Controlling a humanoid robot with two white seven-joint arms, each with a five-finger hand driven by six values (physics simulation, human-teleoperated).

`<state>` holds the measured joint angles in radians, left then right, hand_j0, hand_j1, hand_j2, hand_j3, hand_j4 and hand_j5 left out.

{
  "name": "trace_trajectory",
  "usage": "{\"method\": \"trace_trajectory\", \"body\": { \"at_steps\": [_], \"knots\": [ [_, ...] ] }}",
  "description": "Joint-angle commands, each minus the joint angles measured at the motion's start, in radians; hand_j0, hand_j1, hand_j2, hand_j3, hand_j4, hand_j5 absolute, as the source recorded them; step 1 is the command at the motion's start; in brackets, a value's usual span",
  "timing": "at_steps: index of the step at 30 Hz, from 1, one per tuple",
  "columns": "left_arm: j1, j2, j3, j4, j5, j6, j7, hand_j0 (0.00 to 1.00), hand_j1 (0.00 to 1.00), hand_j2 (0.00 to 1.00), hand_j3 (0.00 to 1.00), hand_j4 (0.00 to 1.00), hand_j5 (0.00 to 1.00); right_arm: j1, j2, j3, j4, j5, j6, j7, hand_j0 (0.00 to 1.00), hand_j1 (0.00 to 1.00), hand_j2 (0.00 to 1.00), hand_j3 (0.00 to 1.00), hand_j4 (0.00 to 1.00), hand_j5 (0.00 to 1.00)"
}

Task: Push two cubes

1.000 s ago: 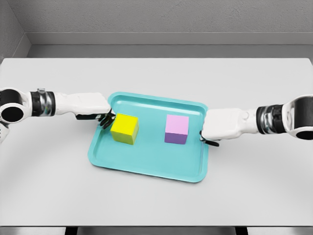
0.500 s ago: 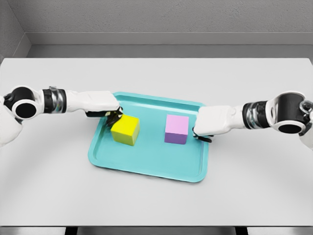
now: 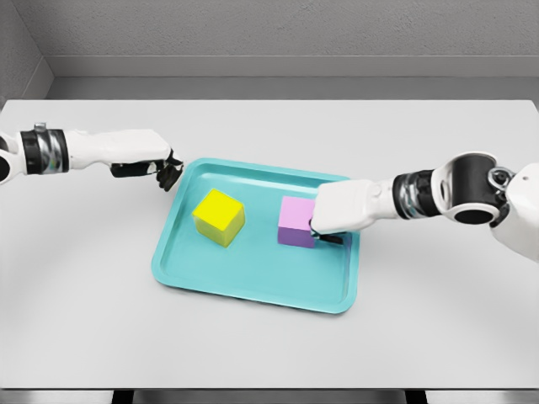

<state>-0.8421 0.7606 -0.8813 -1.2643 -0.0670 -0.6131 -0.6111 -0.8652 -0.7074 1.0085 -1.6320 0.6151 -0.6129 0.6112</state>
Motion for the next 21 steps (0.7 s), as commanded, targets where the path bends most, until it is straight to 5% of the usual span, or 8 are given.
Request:
{"method": "trace_trajectory", "body": {
  "at_steps": [1, 7, 21],
  "knots": [
    [0.0, 0.02, -0.074, -0.053, -0.002, 0.002, 0.0, 0.17, 0.17, 0.17, 0.17, 0.17, 0.17, 0.0, 0.016, 0.004, 0.0, -0.003, 0.002, 0.0, 0.1, 0.1, 0.1, 0.1, 0.1, 0.1],
    [0.018, -0.012, -0.099, -0.052, -0.056, 0.002, 0.0, 0.17, 0.17, 0.17, 0.17, 0.17, 0.17, -0.006, -0.037, -0.039, 0.011, -0.008, 0.002, 0.0, 0.1, 0.1, 0.1, 0.1, 0.1, 0.1],
    [0.014, -0.069, -0.093, -0.04, -0.065, 0.002, 0.0, 0.17, 0.17, 0.17, 0.17, 0.17, 0.17, -0.009, -0.007, 0.041, 0.086, 0.04, 0.002, 0.0, 0.11, 0.11, 0.11, 0.11, 0.11, 0.11]
  ]
}}
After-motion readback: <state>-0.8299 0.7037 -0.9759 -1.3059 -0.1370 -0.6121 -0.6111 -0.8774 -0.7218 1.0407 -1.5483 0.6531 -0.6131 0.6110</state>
